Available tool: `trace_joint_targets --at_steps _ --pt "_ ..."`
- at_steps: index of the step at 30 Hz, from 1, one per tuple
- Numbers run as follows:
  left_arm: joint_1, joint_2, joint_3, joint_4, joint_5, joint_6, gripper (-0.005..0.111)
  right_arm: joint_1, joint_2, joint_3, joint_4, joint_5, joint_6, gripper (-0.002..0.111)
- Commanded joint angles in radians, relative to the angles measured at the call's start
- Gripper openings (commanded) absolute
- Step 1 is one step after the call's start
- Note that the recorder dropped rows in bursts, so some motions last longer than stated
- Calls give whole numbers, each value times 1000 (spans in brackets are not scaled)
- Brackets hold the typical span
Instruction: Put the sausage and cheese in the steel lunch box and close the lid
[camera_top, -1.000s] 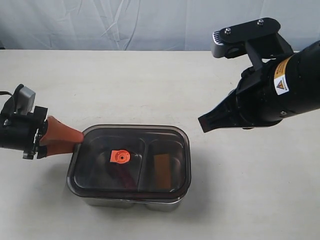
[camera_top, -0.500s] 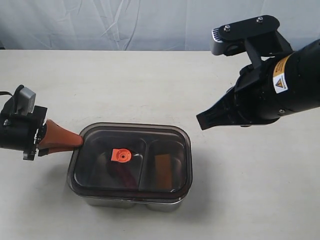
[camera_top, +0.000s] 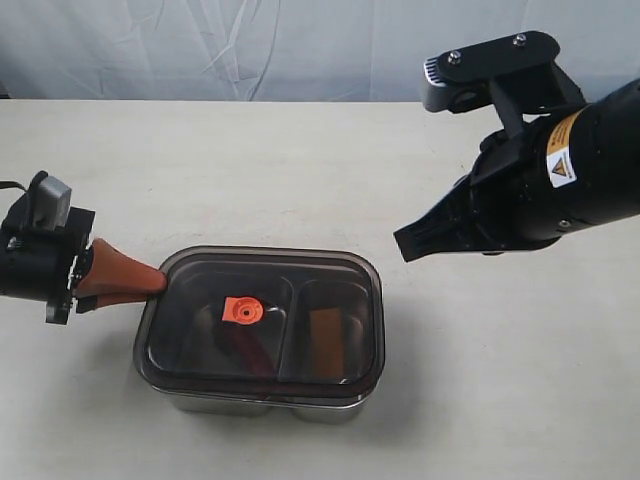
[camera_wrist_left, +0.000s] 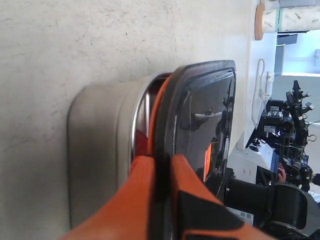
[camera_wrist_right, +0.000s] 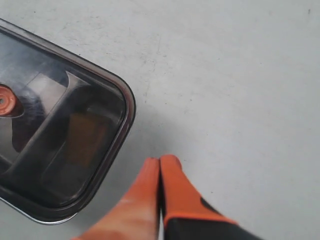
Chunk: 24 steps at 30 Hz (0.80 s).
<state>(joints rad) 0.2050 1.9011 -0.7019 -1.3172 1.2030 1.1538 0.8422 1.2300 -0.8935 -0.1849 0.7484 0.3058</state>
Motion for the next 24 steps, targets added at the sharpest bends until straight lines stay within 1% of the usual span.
trace_joint_targets --at_steps 1,6,11,24 --pt "-8 -4 4 16 18 -61 0 -4 23 3 -9 40 1 -1" --pt "-8 -10 4 34 18 -94 0 -4 73 3 -7 48 45 -1" --pt "-8 -34 4 88 18 -125 0 -4 91 3 -20 44 71 -1" --pt "-8 -53 4 153 18 -130 0 -4 96 3 101 14 68 -1"
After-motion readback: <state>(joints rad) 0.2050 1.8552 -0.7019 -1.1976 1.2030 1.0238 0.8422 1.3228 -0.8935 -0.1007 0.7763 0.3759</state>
